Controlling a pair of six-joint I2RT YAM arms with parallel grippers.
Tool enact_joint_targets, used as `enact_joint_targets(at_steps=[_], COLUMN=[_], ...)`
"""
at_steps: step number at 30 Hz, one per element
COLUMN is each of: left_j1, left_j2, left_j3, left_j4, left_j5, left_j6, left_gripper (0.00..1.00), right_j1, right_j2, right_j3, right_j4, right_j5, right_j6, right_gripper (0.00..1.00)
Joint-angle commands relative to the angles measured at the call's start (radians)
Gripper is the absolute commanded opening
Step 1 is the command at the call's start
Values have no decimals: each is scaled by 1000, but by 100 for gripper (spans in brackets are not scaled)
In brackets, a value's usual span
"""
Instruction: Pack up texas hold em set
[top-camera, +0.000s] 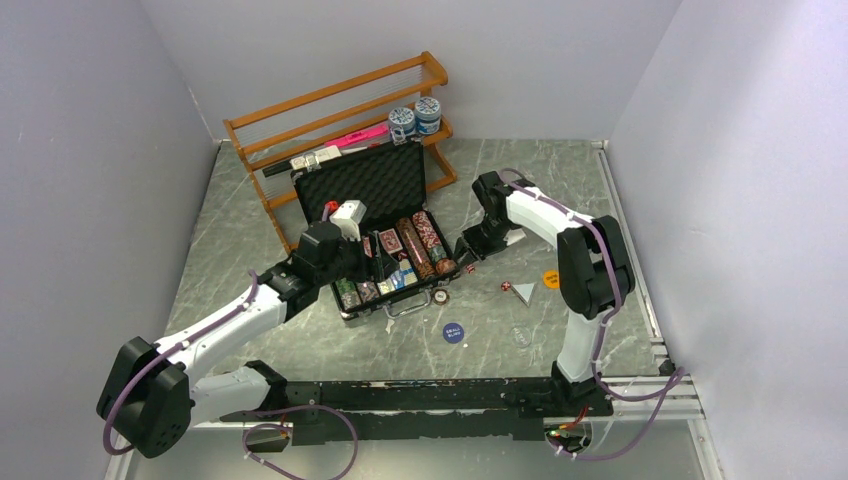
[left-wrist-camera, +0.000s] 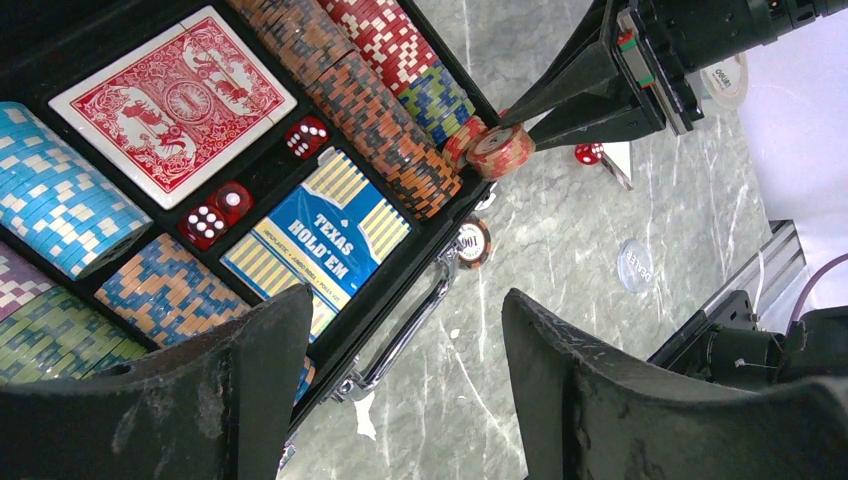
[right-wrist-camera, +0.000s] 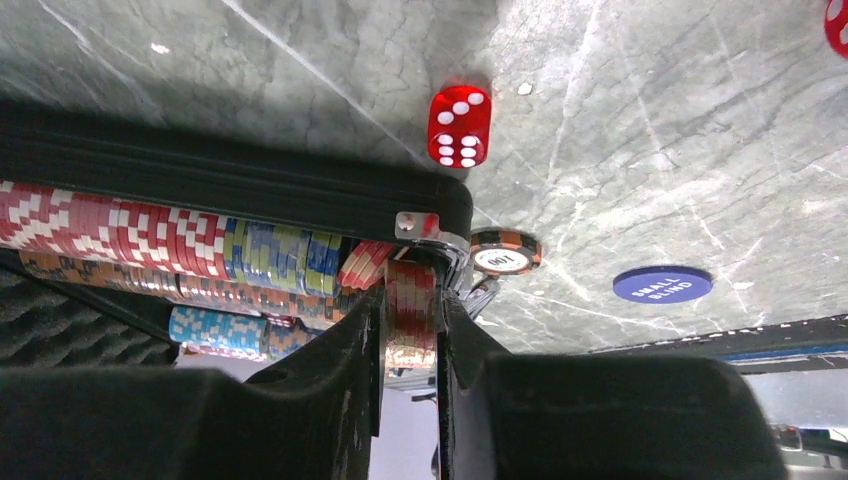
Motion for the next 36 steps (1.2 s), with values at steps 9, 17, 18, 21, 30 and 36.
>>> enact_joint_targets(at_steps=[9,17,18,21,30,36], left_j1=[-4,-4,-4,-4,-4,-4], left_j2=[-34,-26,-25,-21,-21,-23], left_j3=[11,9,9,8,9,7], left_j4=[1,5,5,8,4,-5], left_j5=[-17,-13,-12,-9,-4,1], left_j6=[24,22,22,22,26,29], left_gripper=[75,75,75,75,75,75], right_j1=[-17,-14,-11,22,267,285], right_j2=[-48,-188,-199,-234,-328,-296], right_j3=[2,-90,-104,-116,-157,-137], right_j4=[7,167,188,241,389,356], right_j5=[111,98,89,122,378,441], right_j6=[-54,-183,-209,-351,-823,-1004], right_gripper=[58,79,79,77,69,68])
